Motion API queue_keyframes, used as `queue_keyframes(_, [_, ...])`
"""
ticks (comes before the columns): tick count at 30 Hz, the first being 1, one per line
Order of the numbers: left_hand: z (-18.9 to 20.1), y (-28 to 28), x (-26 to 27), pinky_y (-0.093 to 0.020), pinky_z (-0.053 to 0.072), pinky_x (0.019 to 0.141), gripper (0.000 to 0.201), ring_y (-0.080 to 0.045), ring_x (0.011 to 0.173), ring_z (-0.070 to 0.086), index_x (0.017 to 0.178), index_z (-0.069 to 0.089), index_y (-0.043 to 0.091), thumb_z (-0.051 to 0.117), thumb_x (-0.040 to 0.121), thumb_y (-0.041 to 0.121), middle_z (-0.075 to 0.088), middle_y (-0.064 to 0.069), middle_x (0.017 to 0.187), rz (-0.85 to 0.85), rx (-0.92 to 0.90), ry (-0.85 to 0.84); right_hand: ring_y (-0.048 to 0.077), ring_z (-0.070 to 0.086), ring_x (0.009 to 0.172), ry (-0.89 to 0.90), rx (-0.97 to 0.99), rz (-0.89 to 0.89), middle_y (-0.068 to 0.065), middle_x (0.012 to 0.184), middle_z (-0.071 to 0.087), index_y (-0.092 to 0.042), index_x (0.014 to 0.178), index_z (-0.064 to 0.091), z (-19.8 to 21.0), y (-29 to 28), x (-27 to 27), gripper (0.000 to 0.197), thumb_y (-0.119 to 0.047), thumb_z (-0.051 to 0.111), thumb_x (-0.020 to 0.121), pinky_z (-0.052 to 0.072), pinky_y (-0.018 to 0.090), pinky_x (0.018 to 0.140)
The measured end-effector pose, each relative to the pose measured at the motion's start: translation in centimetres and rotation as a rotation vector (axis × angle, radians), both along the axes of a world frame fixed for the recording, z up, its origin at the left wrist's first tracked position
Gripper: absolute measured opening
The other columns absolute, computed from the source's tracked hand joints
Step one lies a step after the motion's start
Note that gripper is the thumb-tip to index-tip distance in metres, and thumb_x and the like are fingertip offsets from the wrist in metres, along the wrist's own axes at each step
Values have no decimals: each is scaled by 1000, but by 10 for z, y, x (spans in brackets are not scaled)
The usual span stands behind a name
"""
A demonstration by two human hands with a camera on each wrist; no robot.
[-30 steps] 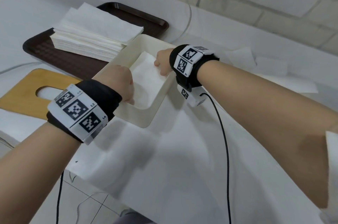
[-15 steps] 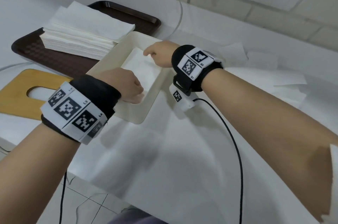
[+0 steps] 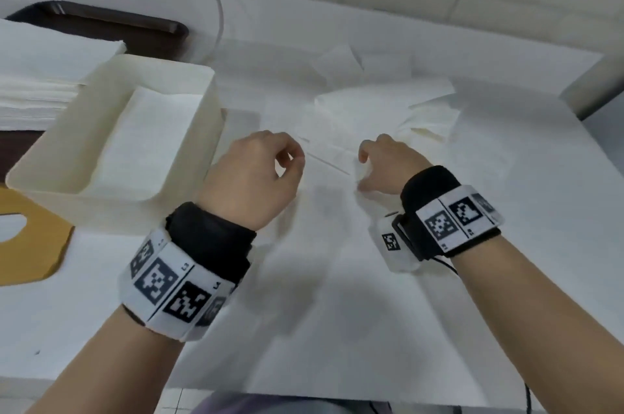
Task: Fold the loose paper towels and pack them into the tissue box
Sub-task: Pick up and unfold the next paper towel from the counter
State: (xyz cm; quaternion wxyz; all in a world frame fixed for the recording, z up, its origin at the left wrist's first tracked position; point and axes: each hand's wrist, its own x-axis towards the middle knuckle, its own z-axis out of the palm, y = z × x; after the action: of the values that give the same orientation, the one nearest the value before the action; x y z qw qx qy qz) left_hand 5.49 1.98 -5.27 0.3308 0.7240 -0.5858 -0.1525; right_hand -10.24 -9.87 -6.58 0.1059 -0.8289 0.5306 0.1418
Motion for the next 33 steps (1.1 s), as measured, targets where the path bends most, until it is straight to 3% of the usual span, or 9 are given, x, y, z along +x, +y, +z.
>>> queue_keyframes(4, [-12, -18, -12, -33, 50, 77, 12, -15, 76, 56, 91, 65, 24, 53, 89, 27, 62, 9, 90, -77, 122, -4, 31, 47, 112, 50, 46, 7, 11, 124, 41, -10, 122, 43, -17, 4, -9, 37, -17, 54, 87, 42, 36, 88])
queue_keyframes(9, [-16, -39, -20, -32, 47, 81, 15, -17, 85, 57, 97, 63, 23, 52, 90, 28, 63, 6, 100, -151, 266, -47, 32, 46, 113, 75, -73, 86, 12, 123, 43, -7, 122, 45, -19, 3, -5, 31, -4, 35, 92, 34, 34, 78])
queue_keyframes(11, [-17, -47, -22, -31, 45, 83, 16, -17, 88, 57, 102, 62, 23, 53, 89, 29, 62, 4, 106, -175, 314, -66, 31, 47, 114, 87, -110, 98, 13, 124, 45, -6, 124, 43, -21, 1, -3, 32, -3, 35, 92, 35, 34, 80])
queue_keyframes(16, [-19, -65, -28, -27, 37, 90, 38, -20, 117, 50, 127, 51, 23, 54, 90, 28, 49, -1, 134, -217, 423, -170, 30, 51, 110, 19, -128, 84, 12, 120, 49, -9, 123, 42, -25, -10, -1, 28, -12, 36, 95, 32, 32, 76])
queue_keyframes(22, [-20, -81, -33, -25, 33, 91, 53, -21, 126, 41, 140, 37, 21, 55, 90, 25, 43, -4, 141, -275, 504, -294, 29, 56, 104, 39, -221, 187, 8, 115, 54, -13, 117, 49, -24, -15, 0, 28, -7, 40, 91, 33, 33, 74])
queue_keyframes(25, [-24, -88, -30, -31, 34, 98, 53, -25, 126, 41, 139, 38, 21, 57, 90, 23, 45, -7, 138, -282, 448, -289, 28, 55, 100, -100, -206, 154, 7, 112, 53, -12, 109, 51, -17, -21, -3, 22, -9, 41, 90, 32, 33, 74])
queue_keyframes(28, [-25, -94, -25, -39, 41, 96, 35, -29, 116, 49, 126, 55, 17, 54, 91, 21, 56, -10, 125, -221, 228, -228, 25, 52, 91, -392, -183, 72, 6, 100, 52, -8, 99, 52, -1, -24, -12, 15, -11, 40, 91, 40, 34, 77])
queue_keyframes(30, [-22, -98, -23, -32, 45, 85, 23, -26, 101, 57, 112, 63, 15, 53, 92, 22, 63, -7, 111, -142, 43, -91, 19, 49, 86, -561, -206, 39, 2, 93, 49, -6, 97, 54, 8, -26, -17, 13, -11, 43, 92, 45, 37, 84])
queue_keyframes(33, [-13, -103, -22, -12, 37, 65, 18, -15, 78, 54, 102, 68, 13, 56, 91, 21, 63, -1, 91, -101, -134, 65, 15, 50, 86, -741, -267, -2, -4, 91, 50, -7, 100, 55, 17, -23, -22, 13, -14, 55, 89, 46, 35, 86])
